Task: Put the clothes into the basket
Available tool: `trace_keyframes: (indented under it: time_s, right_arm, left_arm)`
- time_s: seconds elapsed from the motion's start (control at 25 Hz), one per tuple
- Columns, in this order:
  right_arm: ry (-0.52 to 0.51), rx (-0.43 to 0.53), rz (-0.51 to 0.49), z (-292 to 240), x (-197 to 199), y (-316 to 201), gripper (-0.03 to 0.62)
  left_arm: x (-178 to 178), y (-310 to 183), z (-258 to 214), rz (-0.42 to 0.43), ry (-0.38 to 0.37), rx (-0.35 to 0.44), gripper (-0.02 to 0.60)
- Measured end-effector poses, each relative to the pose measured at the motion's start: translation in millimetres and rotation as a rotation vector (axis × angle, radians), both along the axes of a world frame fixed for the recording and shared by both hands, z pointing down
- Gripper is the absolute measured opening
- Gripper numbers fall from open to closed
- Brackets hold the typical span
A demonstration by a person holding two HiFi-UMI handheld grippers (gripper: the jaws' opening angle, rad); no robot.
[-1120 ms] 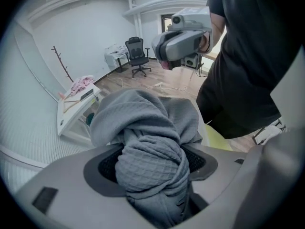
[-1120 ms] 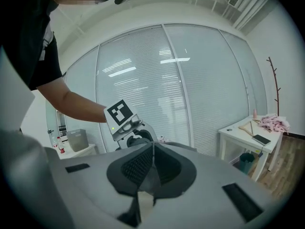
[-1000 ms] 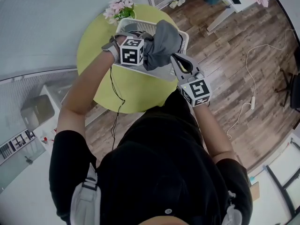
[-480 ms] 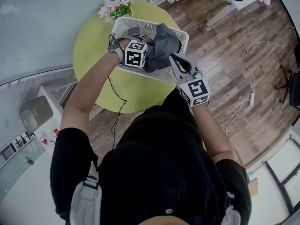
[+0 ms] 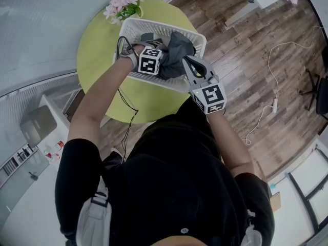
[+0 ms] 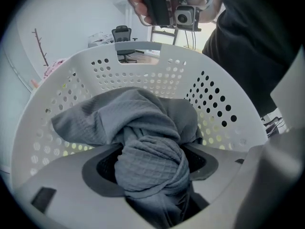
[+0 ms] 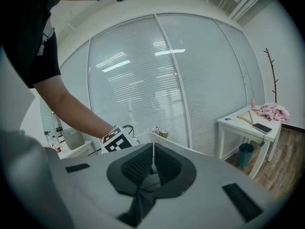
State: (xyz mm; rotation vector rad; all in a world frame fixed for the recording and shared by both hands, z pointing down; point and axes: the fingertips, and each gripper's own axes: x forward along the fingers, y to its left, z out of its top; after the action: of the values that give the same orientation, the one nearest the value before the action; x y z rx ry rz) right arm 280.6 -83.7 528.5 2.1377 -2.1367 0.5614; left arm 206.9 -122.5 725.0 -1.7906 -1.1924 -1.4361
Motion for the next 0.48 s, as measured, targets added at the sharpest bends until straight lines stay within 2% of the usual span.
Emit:
trace_keyframes:
  time_s: [0.48]
  right_arm:
    - [0.002,0.000,0.004,10.7,8.3,-12.8,0.028]
  left_arm:
    - [-4.1,3.6,43.7,-0.002,-0.053,-0.047,0.350]
